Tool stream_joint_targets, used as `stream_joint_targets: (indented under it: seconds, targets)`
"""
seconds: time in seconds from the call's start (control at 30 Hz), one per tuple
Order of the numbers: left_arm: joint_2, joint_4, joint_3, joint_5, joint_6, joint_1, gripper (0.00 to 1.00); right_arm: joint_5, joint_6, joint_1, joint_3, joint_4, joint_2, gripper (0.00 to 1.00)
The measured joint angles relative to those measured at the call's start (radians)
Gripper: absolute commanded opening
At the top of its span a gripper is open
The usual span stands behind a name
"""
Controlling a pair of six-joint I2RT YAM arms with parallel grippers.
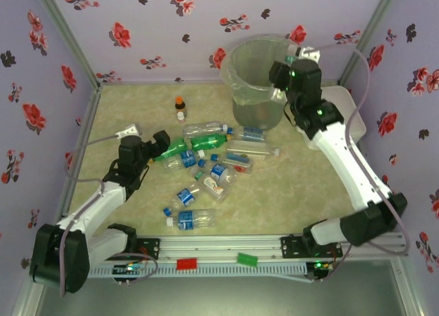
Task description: Put the plastic bottles in the bin
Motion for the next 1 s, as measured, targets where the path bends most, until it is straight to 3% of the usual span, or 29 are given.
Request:
stream_joint_targets:
  seconds: [0.37, 0.67, 0.73, 0.9, 1.0]
  targets:
    - [-0.089, -0.073, -0.061, 0.0, 0.023, 0.037, 1.0, -0.136, -0.082, -0.061, 0.401, 0.003, 0.412, 0.44]
    - [-0.089, -0.092, -0.061, 0.016, 0.068, 0.043, 1.0, -0.209, -0.084, -0.069, 0.482, -0.085, 0.613, 0.5]
    - [-0.089, -0.1, -0.061, 0.019, 0.077, 0.043, 1.0, -0.217, -0.084, -0.069, 0.482, -0.103, 0.636, 0.57]
    - [-0.089, -0.111, -0.061, 0.026, 0.096, 0.045, 1.0, -0.232, -0.082, -0.069, 0.502, -0.141, 0.663, 0.96]
    - [-0.089, -0.113, -0.061, 0.027, 0.104, 0.045, 1.0, -0.233, -0.081, -0.069, 0.544, -0.156, 0.665, 1.0]
